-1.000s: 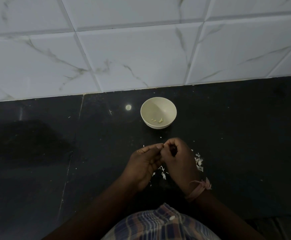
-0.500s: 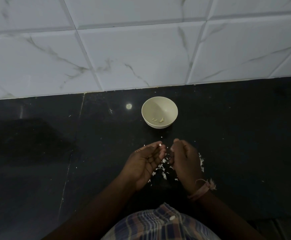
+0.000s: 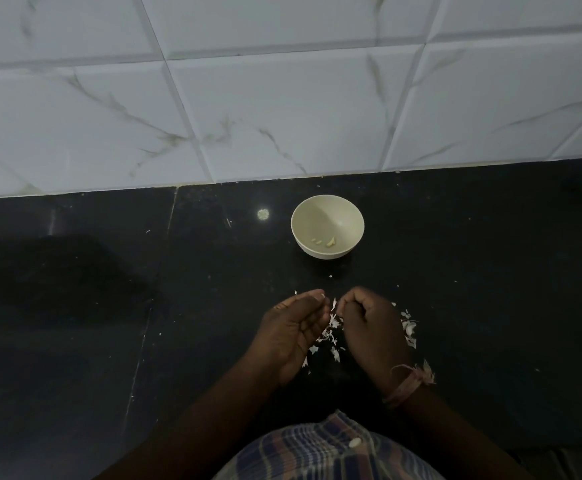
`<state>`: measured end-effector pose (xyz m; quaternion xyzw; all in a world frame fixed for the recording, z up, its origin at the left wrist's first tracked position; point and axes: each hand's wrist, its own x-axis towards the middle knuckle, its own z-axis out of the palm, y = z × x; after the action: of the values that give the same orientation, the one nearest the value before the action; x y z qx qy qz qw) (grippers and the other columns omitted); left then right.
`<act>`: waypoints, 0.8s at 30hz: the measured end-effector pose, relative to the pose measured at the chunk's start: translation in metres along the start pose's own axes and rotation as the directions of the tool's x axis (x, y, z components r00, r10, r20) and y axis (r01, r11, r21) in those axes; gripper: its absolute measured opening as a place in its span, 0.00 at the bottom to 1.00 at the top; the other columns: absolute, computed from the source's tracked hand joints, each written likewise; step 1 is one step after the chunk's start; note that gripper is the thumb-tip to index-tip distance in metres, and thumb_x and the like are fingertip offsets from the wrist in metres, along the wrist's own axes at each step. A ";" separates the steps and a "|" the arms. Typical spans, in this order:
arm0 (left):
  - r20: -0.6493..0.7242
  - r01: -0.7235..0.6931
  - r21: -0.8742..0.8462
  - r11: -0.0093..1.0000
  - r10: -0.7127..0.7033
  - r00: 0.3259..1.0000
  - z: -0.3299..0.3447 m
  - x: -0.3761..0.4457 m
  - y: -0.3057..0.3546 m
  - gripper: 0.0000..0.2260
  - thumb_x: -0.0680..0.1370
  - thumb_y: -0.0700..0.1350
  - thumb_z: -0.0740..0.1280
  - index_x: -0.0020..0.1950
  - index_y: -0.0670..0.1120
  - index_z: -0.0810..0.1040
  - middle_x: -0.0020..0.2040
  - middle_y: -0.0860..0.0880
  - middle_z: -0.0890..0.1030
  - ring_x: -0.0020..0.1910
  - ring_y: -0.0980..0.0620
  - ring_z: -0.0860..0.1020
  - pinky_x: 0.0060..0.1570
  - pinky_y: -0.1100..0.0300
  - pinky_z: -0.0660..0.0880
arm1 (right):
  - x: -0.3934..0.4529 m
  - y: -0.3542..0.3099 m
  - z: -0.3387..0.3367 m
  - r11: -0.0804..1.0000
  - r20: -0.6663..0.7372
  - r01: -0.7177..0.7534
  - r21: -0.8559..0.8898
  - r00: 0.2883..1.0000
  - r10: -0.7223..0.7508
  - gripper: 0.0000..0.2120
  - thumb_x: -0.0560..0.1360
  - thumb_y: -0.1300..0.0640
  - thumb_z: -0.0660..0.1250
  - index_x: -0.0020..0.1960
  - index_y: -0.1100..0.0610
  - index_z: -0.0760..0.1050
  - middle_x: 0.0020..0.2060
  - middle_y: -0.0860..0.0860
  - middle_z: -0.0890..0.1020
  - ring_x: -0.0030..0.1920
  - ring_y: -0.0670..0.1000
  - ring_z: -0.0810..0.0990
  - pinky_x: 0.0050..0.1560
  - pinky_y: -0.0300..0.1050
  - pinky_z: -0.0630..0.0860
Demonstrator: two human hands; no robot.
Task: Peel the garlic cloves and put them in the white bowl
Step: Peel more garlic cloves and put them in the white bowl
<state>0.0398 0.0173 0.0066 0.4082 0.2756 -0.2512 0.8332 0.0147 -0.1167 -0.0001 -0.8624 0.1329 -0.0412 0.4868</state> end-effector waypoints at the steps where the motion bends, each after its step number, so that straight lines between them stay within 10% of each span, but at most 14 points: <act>1: -0.007 -0.004 0.020 1.000 0.004 1.000 0.000 0.000 0.000 0.04 0.78 0.34 0.69 0.51 0.37 0.82 0.41 0.43 0.85 0.37 0.53 0.83 0.37 0.64 0.81 | 0.000 0.000 0.001 1.000 0.006 -0.010 0.002 1.000 0.010 0.13 0.77 0.65 0.61 0.37 0.53 0.75 0.32 0.46 0.78 0.35 0.42 0.76 0.35 0.32 0.67; 8: 0.009 -0.047 0.100 0.994 0.046 0.999 0.005 -0.005 -0.001 0.08 0.81 0.37 0.64 0.45 0.40 0.80 0.34 0.47 0.79 0.31 0.55 0.77 0.33 0.66 0.76 | -0.009 0.003 0.005 0.996 0.057 0.076 -0.053 0.996 -0.073 0.13 0.80 0.62 0.65 0.62 0.52 0.82 0.55 0.43 0.85 0.56 0.41 0.81 0.59 0.37 0.76; 14: 0.035 0.020 0.007 1.000 -0.020 0.999 0.006 -0.007 -0.002 0.07 0.82 0.38 0.65 0.45 0.41 0.80 0.36 0.47 0.81 0.33 0.56 0.79 0.33 0.67 0.77 | -0.005 -0.005 -0.005 0.995 -0.096 0.103 -0.012 0.990 -0.104 0.04 0.76 0.55 0.73 0.51 0.50 0.84 0.43 0.41 0.86 0.44 0.39 0.84 0.47 0.38 0.80; 24: 0.047 0.032 -0.139 0.990 -0.026 0.999 0.008 -0.004 0.001 0.06 0.80 0.34 0.65 0.45 0.38 0.80 0.40 0.43 0.84 0.35 0.54 0.83 0.37 0.66 0.81 | -0.003 0.004 0.000 0.991 0.024 0.101 -0.086 0.995 -0.100 0.14 0.79 0.61 0.68 0.64 0.53 0.81 0.55 0.47 0.86 0.56 0.44 0.83 0.61 0.45 0.79</act>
<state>0.0391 0.0122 0.0136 0.3392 0.2796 -0.2525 0.8620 0.0112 -0.1178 -0.0034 -0.8888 0.0862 -0.0513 0.4472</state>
